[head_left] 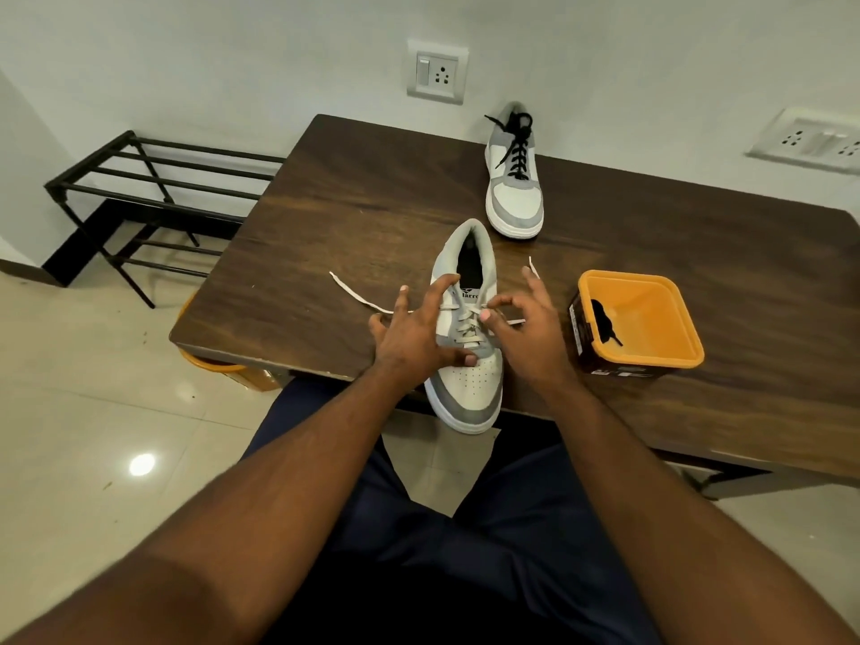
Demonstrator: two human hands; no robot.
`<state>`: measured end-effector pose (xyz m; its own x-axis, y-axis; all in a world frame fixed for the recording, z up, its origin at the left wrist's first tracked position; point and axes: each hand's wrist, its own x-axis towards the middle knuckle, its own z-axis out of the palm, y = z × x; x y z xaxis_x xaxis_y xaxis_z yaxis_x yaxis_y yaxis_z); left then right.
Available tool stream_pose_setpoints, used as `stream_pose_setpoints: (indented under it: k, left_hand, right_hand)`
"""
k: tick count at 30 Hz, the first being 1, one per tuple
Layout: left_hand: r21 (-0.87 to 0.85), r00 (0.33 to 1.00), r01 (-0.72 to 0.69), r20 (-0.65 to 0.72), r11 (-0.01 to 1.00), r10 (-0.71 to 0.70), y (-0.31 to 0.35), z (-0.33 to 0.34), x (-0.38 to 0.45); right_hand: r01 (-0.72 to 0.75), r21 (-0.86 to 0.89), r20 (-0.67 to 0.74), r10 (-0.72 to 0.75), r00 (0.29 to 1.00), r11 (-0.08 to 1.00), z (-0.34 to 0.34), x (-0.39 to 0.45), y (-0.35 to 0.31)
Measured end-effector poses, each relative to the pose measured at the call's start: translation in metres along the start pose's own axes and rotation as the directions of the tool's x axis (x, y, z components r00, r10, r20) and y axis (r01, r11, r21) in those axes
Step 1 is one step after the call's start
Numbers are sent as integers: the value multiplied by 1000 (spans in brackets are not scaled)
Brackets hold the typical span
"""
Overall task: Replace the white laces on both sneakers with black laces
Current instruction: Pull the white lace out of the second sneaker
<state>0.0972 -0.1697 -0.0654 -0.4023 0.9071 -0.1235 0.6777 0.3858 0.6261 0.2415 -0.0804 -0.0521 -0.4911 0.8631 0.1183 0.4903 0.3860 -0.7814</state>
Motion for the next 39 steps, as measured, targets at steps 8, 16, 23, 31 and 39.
stream_pose_setpoints:
  k: [8,16,23,31,39]
  left_hand:
    - [20,1000,15,13,1000,-15,3,-2,-2]
    - [16,1000,8,3,1000,-8,2,-1,-3]
    - [3,1000,8,2,1000,-8,3,-3,-5]
    - [-25,999,-7,39,1000,8,0,-2,-3]
    - [-6,1000,6,17,1000,-6,4,-2,-5]
  right_hand:
    - [-130,140,-224,159,961,982,19,-10,-4]
    - [-154,301,-226,228,947,941,13,-22,-7]
    - [-135,135,-287,169,943,982,25,-6,-13]
    - [-87,816,-316,567,761,572,-1,-26,-6]
    - [-220,-184,-201,183,962,958,21,-11,-11]
